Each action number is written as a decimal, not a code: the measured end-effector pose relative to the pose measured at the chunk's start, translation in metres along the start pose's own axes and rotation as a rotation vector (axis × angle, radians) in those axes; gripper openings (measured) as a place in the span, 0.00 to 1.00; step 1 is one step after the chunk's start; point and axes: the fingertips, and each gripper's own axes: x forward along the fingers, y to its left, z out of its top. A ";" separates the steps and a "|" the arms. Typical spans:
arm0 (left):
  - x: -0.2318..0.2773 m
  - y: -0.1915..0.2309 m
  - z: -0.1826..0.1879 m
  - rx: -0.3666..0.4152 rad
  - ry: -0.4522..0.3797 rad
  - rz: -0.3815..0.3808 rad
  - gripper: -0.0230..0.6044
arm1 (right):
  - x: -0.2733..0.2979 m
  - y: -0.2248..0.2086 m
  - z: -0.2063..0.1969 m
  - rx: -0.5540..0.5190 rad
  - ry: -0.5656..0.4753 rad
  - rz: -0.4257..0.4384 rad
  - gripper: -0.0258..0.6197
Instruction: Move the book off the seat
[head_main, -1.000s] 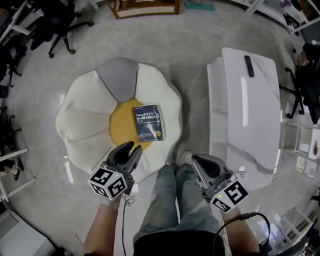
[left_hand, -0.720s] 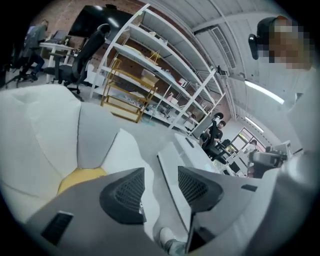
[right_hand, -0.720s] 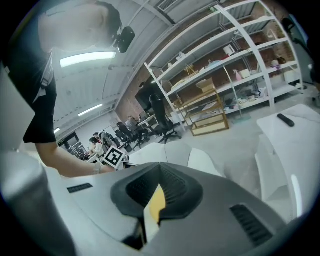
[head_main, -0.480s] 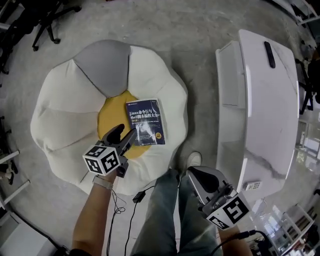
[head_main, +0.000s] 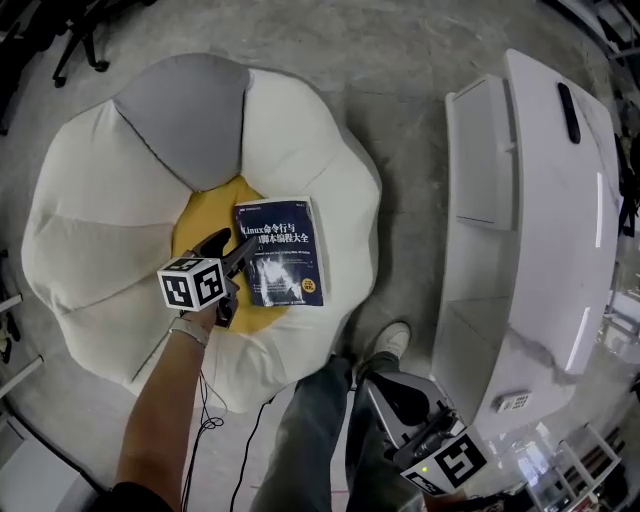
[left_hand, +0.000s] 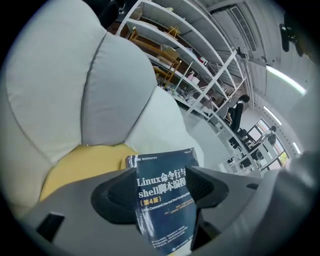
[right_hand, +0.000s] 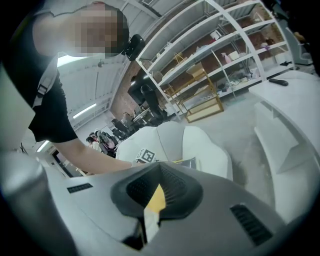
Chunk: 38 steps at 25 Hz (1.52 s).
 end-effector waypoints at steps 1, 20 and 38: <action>0.007 0.005 -0.004 -0.004 0.010 0.003 0.50 | -0.002 -0.001 -0.002 0.005 0.003 0.001 0.05; 0.043 0.034 -0.030 0.019 0.018 0.002 0.47 | -0.002 -0.020 -0.026 0.126 0.023 -0.015 0.05; 0.064 0.040 -0.035 0.035 0.101 -0.042 0.55 | 0.010 -0.014 -0.022 0.114 0.054 0.027 0.05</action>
